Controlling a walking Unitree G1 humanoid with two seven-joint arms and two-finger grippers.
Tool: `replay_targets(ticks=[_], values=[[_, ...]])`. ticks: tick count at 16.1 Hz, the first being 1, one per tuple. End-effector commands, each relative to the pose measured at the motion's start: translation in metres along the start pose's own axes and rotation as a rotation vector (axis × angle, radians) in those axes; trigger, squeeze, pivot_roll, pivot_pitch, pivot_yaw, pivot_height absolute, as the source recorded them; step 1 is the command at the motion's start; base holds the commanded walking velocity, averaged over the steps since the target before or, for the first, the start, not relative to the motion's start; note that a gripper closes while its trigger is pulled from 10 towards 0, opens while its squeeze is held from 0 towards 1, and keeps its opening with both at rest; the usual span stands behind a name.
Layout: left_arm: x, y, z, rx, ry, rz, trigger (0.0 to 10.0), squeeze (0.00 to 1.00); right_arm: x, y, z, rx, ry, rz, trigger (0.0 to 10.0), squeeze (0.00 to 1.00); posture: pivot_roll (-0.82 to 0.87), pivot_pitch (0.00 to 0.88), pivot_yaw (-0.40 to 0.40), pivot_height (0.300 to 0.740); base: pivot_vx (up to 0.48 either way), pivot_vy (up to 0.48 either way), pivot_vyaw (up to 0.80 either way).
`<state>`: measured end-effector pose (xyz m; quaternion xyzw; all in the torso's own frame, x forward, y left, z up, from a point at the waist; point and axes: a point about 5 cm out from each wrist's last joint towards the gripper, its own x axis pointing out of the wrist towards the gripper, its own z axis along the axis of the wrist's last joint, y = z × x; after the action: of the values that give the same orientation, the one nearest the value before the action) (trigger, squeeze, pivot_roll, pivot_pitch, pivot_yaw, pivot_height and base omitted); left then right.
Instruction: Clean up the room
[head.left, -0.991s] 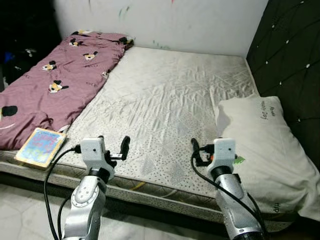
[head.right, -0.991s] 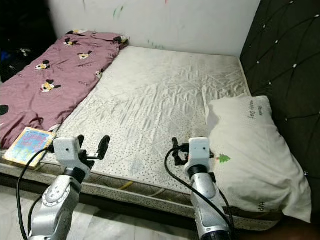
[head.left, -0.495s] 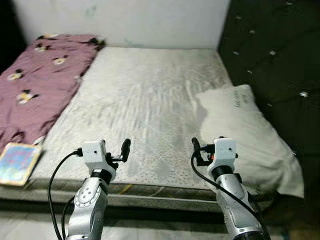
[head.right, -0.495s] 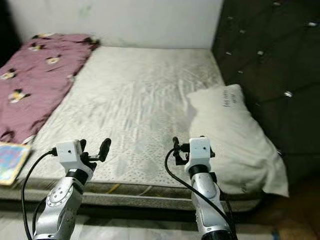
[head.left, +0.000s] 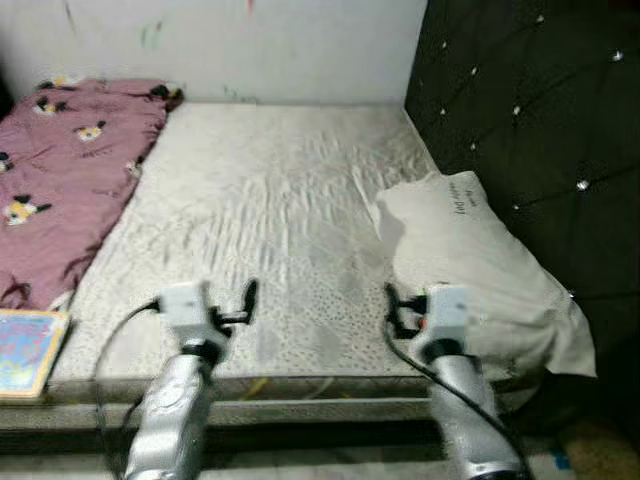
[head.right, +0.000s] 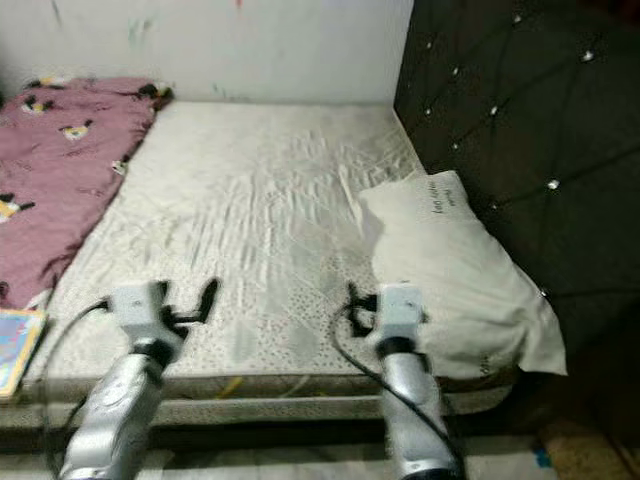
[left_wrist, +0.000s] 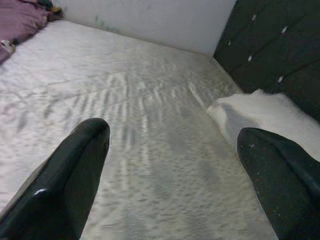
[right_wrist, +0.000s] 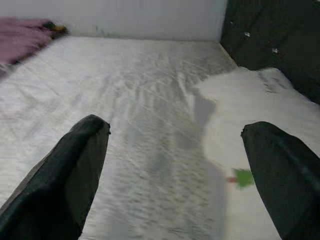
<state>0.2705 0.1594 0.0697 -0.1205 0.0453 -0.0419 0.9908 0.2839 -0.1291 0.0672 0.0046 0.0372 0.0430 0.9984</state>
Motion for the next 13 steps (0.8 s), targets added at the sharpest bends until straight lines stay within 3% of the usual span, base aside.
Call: replay_targets(ticks=[1, 8, 13], values=[[0.0027, -0.0073, 0.0014, -0.015, -0.001, -0.025, 10.0, 0.00, 0.0001, -0.0085, 0.0039, -0.004, -0.009, -0.016, 10.0, 0.00, 0.00, 0.000, 0.026, 0.740, 0.000, 0.326, 0.00], [0.0019, -0.0090, 0.0010, -0.030, 0.002, -0.020, 10.0, 0.00, -0.0011, -0.0104, 0.0040, 0.002, -0.006, -0.005, 10.0, 0.00, 0.00, 0.000, 0.014, 0.740, 0.000, 0.326, 0.00], [0.0020, -0.0094, 0.0012, -0.034, 0.005, -0.014, 10.0, 0.00, -0.0005, -0.0104, 0.0042, 0.014, -0.002, 0.006, 10.0, 0.00, 0.00, 0.000, 0.011, 0.740, 0.000, 0.480, 0.00]])
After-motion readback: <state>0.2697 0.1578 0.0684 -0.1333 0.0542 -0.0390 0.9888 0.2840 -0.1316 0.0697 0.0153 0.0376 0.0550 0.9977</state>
